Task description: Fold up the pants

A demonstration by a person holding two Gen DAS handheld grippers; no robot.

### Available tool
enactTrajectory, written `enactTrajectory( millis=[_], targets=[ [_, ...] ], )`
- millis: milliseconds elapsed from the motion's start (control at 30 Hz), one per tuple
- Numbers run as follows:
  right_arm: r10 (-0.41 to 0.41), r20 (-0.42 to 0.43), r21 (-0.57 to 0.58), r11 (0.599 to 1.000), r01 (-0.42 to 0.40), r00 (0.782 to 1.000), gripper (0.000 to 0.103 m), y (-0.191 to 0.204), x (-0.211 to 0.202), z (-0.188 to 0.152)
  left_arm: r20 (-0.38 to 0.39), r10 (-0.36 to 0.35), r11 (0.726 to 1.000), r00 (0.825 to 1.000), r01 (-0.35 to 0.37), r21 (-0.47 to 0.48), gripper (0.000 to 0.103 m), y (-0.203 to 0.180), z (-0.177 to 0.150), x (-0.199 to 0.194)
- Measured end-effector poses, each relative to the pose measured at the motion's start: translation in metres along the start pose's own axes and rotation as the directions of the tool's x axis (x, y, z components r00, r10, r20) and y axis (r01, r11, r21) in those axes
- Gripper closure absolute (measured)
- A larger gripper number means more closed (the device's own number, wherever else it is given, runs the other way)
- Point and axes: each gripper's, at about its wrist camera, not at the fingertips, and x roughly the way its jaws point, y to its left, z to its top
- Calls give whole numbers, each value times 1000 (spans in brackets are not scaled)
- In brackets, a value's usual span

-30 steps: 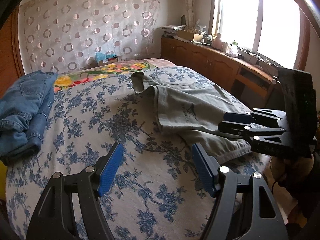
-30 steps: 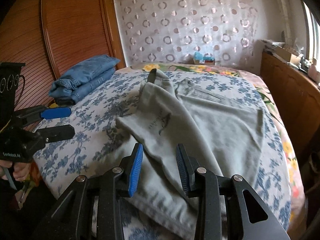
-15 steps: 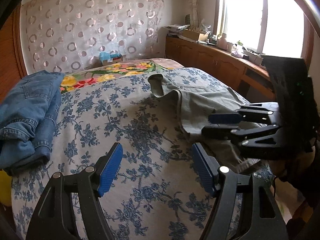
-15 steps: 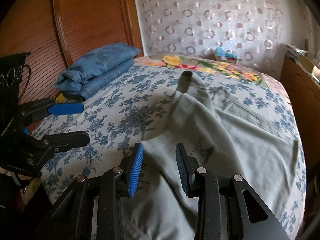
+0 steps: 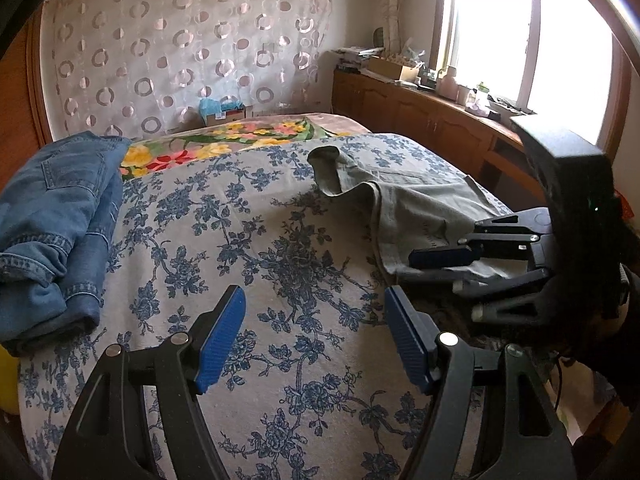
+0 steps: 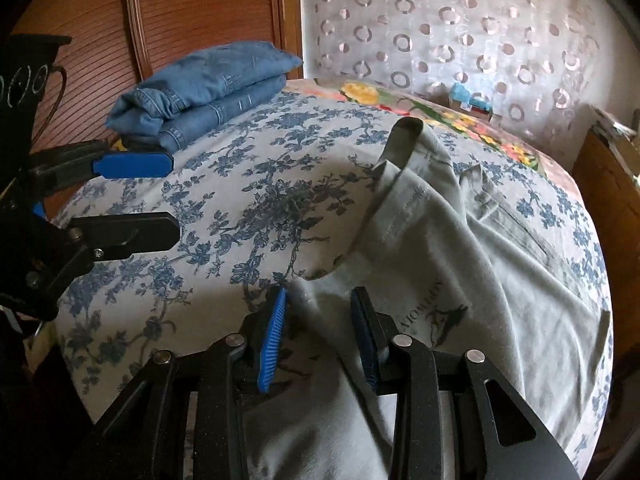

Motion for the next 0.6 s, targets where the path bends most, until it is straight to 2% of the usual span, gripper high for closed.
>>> enactTrajectory(
  millis=[33,100,333,500,600],
  targets=[
    [-8,11,-3,1000,8,1000,96,0,-1,3,-1,-2,1000,1000,2,-2,31,0,0,1],
    [-16,35,-5,1000,16,999,98,-1,-5,6,-2,-6,1000,1000,6,-2,31,-1,1,3],
    [-33,98,53,998,28,995,99,-23,-27,7,-15,-25,1000,1000,25,2,31,-10,7,17],
    [-98,124,103,991,85,987,99,-48,-43,2,-19,-43,999,999,43,26,31,-23,14,22],
    [-161,147,110,983,145,976,99,-62,-54,-2,-21,-49,998,999,49,47,31,-33,18,26]
  ],
)
